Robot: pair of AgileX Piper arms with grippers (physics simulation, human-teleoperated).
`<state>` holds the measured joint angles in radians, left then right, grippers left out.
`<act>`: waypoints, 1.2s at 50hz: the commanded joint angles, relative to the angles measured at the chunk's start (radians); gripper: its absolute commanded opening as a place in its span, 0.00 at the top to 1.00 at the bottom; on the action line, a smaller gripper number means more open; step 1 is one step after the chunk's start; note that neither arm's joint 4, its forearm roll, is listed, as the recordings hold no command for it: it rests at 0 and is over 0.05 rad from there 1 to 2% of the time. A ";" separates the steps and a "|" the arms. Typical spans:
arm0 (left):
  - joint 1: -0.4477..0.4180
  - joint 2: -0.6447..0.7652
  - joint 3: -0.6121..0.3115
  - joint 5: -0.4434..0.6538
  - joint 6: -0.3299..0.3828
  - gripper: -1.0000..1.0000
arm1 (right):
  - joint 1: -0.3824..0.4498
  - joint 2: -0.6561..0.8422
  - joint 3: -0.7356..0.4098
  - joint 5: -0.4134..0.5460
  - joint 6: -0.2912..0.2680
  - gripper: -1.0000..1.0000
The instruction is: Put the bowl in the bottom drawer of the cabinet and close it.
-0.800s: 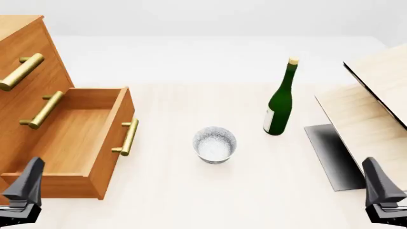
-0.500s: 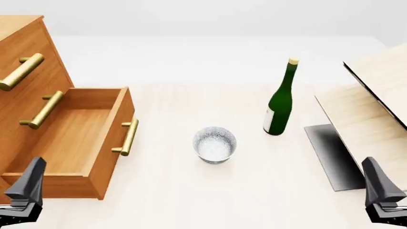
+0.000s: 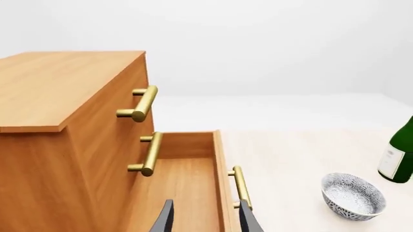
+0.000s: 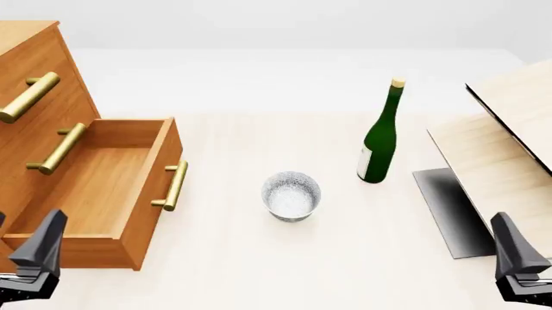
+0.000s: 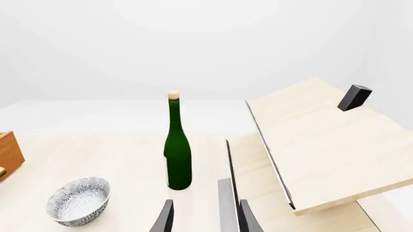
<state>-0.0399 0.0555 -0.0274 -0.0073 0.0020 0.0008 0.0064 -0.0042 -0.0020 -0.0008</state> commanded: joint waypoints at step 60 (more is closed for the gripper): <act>-0.213 0.401 -0.405 0.196 0.073 0.00 | 0.001 0.000 0.000 0.000 0.000 0.00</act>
<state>-0.2235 0.4165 -0.3577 0.1261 0.1026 0.0014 0.0063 -0.0043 -0.0020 -0.0007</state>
